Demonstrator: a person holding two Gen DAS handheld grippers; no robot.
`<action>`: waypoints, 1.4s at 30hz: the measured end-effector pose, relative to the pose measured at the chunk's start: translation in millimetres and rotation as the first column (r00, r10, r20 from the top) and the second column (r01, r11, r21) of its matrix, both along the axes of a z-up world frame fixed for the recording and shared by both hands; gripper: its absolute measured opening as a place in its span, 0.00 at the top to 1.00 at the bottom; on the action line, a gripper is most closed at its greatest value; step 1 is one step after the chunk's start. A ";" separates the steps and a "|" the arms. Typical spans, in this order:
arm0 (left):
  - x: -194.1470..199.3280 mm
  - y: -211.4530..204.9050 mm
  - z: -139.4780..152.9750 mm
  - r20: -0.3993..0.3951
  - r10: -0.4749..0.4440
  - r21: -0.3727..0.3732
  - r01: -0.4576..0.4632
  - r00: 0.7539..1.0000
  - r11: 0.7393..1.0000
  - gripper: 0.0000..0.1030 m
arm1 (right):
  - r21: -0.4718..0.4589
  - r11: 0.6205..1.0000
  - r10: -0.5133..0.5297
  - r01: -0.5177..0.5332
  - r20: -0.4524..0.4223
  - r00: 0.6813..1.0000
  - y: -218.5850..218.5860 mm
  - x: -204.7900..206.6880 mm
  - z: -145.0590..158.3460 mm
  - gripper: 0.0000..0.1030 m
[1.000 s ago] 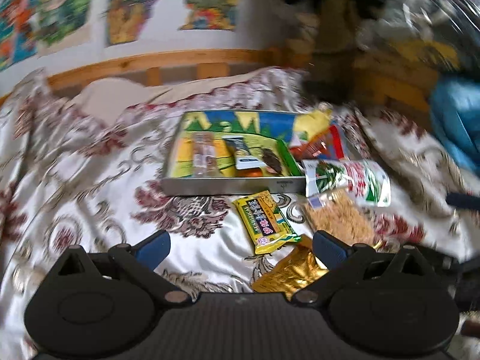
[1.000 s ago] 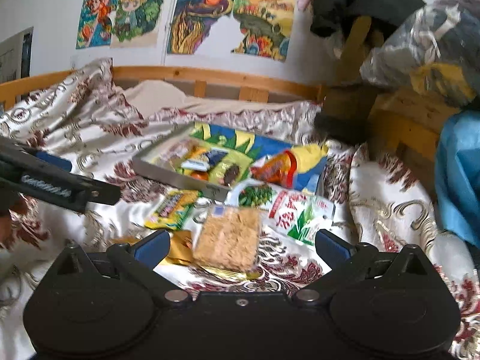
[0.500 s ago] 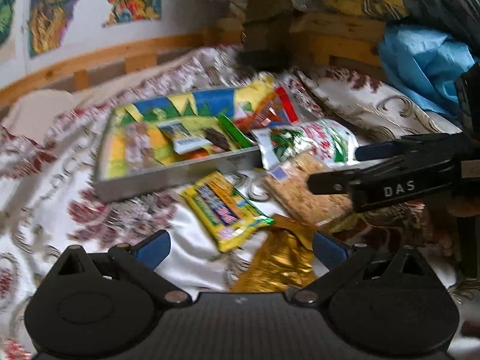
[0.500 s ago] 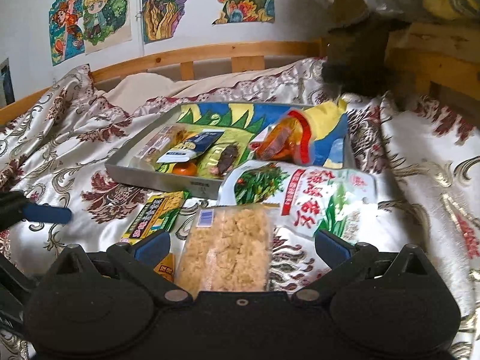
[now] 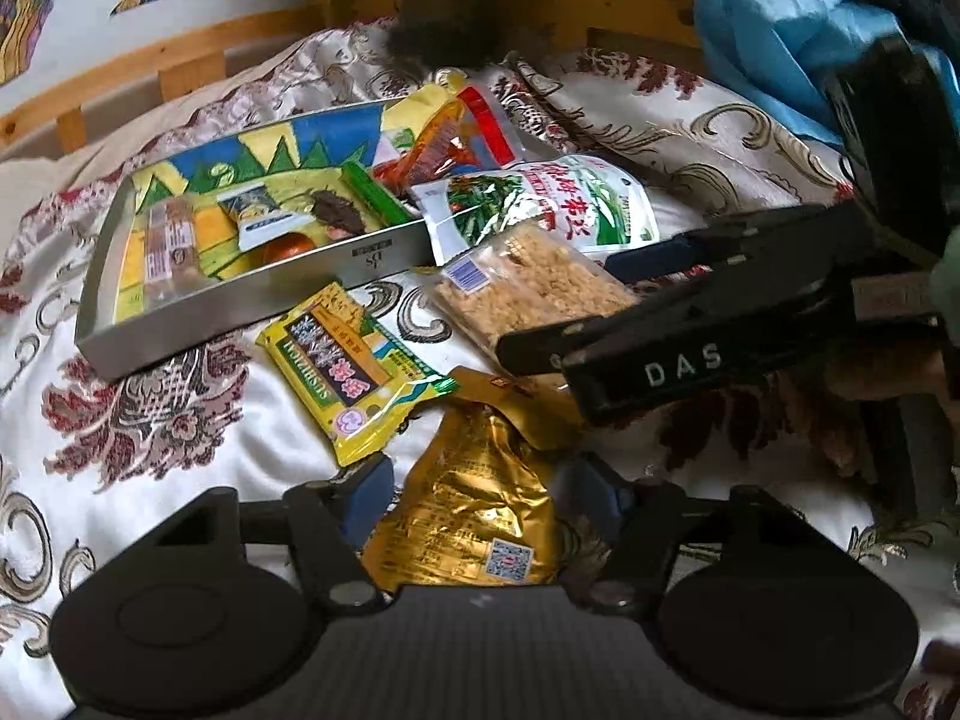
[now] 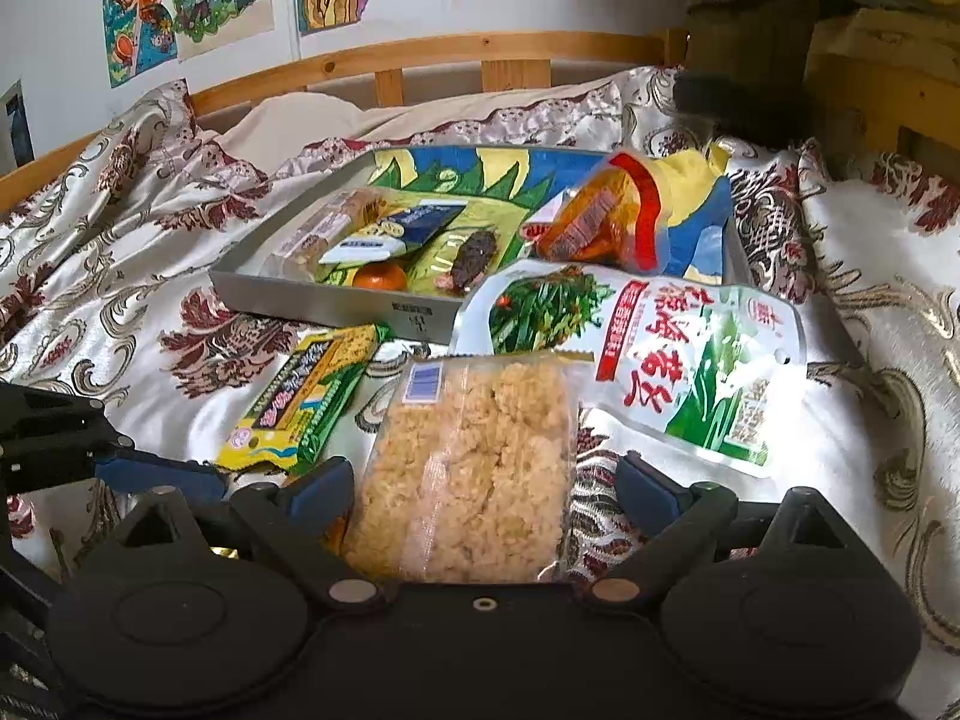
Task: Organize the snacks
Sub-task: 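Grasp the gold foil bag with the left tool while the right tool grasps the clear rice crisp bag, then lower the gold bag and rice crisp bag into the tray and open both tools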
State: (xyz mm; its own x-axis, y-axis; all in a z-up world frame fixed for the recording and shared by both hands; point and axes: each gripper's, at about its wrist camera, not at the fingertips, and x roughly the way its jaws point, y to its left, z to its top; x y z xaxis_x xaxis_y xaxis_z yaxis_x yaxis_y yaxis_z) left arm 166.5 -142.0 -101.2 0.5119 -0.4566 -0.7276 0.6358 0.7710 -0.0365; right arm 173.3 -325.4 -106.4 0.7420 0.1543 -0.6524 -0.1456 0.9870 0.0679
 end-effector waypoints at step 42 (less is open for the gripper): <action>-22.5 21.8 32.2 -0.165 0.333 -0.022 -0.341 0.928 0.940 0.60 | -0.038 0.999 0.025 -0.024 0.041 0.999 3.4 -34.4 26.4 0.29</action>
State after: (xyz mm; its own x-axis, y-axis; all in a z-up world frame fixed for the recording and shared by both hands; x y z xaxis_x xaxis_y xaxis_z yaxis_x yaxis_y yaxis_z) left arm 144.0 -120.2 -69.0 0.5236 -0.3145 -0.7918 0.3219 0.9335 -0.1580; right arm 138.9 -322.0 -80.0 0.7646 0.1486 -0.6271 -0.1715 0.9849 0.0242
